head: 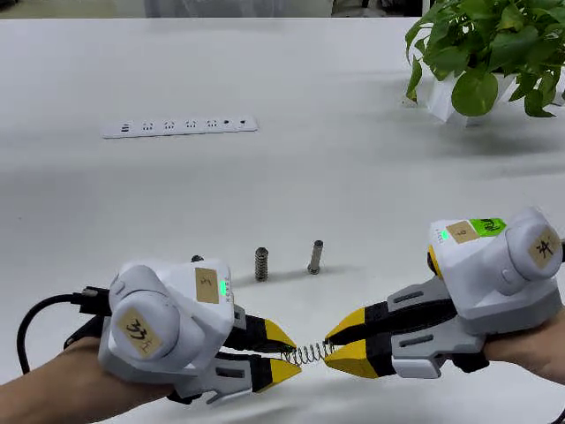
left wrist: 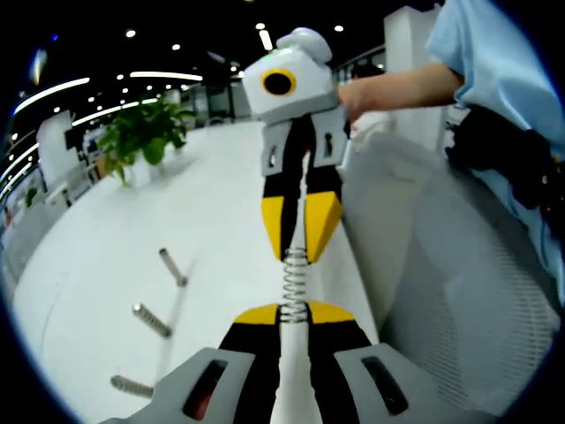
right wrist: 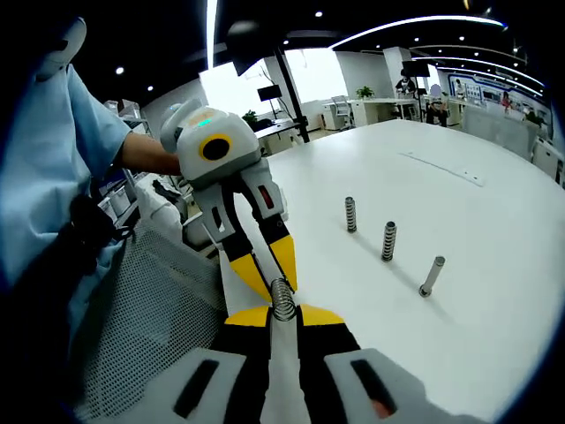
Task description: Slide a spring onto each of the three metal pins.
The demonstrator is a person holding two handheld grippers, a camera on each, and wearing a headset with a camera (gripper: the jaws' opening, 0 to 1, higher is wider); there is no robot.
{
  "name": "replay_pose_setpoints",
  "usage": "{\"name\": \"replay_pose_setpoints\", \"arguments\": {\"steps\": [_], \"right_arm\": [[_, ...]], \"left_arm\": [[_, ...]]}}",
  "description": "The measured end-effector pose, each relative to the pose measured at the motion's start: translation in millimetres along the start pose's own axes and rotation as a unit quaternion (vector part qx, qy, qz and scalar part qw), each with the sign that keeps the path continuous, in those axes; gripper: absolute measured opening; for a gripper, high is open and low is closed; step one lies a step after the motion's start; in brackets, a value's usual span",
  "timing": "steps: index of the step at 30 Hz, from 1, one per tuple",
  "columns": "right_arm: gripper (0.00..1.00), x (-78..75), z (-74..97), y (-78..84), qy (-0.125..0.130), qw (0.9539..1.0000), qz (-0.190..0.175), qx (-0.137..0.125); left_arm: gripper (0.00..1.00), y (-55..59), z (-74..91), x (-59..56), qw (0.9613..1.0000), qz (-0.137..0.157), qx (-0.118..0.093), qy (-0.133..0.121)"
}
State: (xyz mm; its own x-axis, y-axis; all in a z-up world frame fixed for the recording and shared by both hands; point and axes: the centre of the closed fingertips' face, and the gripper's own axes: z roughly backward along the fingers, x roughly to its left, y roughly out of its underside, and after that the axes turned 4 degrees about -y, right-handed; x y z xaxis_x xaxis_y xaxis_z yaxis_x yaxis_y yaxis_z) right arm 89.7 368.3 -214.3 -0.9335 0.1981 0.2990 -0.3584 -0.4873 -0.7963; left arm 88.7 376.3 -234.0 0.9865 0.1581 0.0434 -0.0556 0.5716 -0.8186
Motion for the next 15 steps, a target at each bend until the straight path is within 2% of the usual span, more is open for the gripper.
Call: {"name": "replay_pose_setpoints", "arguments": {"steps": [9, 11, 15], "right_arm": [[0.12, 3.4, -0.8, -7.7, 0.013, 0.9983, 0.049, 0.029], [0.12, 3.7, -0.4, -5.5, 0.018, 0.9959, 0.072, 0.053], [0.12, 6.2, -1.5, -5.4, 0.020, 0.9933, 0.089, 0.070]], "left_arm": [[0.09, 0.2, -7.2, -3.1, 0.9999, 0.015, 0.000, -0.001], [0.09, 0.5, -8.8, -4.1, 0.9999, 0.016, 0.000, -0.001], [0.09, 0.7, -11.0, -5.5, 0.9998, 0.019, -0.001, 0.000]]}}
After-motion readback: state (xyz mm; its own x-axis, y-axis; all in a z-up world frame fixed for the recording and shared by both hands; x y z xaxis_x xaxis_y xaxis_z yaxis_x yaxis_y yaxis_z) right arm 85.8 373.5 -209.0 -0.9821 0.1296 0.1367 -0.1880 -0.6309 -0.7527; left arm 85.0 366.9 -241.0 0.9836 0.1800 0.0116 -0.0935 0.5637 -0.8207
